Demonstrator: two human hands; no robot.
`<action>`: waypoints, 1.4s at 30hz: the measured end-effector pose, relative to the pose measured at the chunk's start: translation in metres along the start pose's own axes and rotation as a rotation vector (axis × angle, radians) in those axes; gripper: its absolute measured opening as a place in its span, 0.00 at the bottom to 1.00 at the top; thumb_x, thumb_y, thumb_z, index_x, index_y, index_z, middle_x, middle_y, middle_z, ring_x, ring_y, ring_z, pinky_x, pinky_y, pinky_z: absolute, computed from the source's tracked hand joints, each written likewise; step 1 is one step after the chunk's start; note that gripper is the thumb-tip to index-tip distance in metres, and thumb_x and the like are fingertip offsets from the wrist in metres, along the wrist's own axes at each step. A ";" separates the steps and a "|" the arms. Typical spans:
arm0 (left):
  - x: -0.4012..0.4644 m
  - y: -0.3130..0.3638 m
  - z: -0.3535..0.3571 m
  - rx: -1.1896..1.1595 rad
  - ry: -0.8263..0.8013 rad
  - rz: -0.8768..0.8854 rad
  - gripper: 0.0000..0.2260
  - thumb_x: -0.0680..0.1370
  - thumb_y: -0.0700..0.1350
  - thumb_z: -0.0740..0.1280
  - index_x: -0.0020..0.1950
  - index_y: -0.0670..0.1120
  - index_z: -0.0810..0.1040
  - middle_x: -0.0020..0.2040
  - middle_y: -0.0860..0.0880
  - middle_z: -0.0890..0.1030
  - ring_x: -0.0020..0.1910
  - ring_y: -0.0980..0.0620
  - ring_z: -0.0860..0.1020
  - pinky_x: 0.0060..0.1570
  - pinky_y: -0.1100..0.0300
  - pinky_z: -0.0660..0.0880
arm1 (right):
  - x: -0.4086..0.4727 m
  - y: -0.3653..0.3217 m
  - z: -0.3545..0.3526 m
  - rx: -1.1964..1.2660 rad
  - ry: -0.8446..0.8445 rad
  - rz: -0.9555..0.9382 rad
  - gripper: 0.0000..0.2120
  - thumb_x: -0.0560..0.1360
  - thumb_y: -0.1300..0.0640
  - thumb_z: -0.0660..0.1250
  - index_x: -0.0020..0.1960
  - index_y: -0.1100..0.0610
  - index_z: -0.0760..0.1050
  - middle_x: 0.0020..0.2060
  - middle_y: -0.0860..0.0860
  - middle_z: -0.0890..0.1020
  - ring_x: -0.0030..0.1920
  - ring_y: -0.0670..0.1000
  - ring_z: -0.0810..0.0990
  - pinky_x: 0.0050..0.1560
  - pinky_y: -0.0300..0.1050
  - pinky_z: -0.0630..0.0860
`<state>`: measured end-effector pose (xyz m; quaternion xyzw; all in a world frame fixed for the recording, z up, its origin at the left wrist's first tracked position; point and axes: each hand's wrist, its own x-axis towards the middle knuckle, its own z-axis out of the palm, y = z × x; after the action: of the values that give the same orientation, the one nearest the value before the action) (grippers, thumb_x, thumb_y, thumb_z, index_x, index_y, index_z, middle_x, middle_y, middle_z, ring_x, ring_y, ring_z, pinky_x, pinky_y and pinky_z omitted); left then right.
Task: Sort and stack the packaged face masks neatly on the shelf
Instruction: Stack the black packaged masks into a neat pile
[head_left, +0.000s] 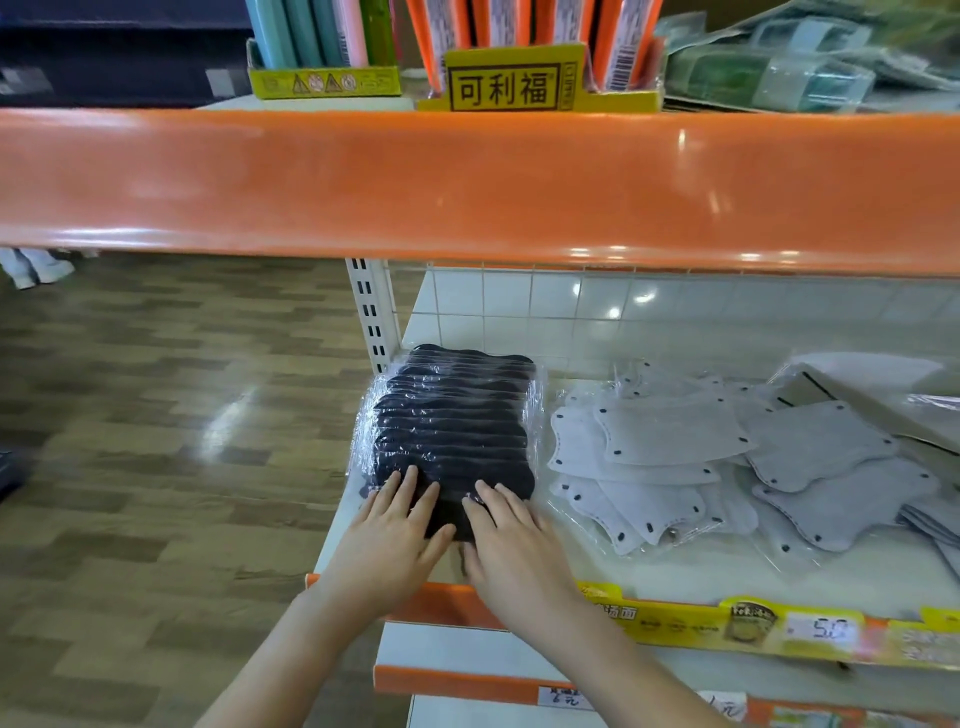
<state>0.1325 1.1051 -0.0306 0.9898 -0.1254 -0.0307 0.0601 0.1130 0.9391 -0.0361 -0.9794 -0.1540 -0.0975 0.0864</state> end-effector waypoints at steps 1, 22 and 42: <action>0.002 0.001 -0.002 0.013 -0.002 0.001 0.59 0.55 0.72 0.15 0.78 0.50 0.50 0.79 0.47 0.47 0.77 0.48 0.45 0.74 0.55 0.43 | 0.002 0.001 0.000 0.003 -0.003 0.014 0.24 0.61 0.45 0.78 0.54 0.53 0.82 0.55 0.50 0.82 0.56 0.50 0.81 0.51 0.47 0.79; 0.015 0.056 -0.002 -0.081 0.261 -0.018 0.23 0.75 0.54 0.55 0.54 0.40 0.82 0.56 0.41 0.82 0.56 0.40 0.80 0.51 0.45 0.77 | -0.009 0.041 -0.045 0.178 0.047 0.037 0.21 0.81 0.53 0.56 0.73 0.54 0.65 0.73 0.49 0.64 0.72 0.51 0.62 0.72 0.51 0.60; 0.064 0.256 0.004 -0.123 0.306 0.382 0.18 0.70 0.49 0.57 0.49 0.44 0.82 0.47 0.47 0.83 0.49 0.46 0.80 0.47 0.56 0.75 | -0.093 0.222 -0.091 -0.046 0.073 0.367 0.22 0.69 0.51 0.54 0.54 0.54 0.81 0.50 0.49 0.83 0.47 0.50 0.83 0.41 0.40 0.78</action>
<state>0.1309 0.8421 -0.0054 0.9358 -0.2973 0.1239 0.1435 0.0818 0.6867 0.0003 -0.9887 0.0328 -0.1190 0.0857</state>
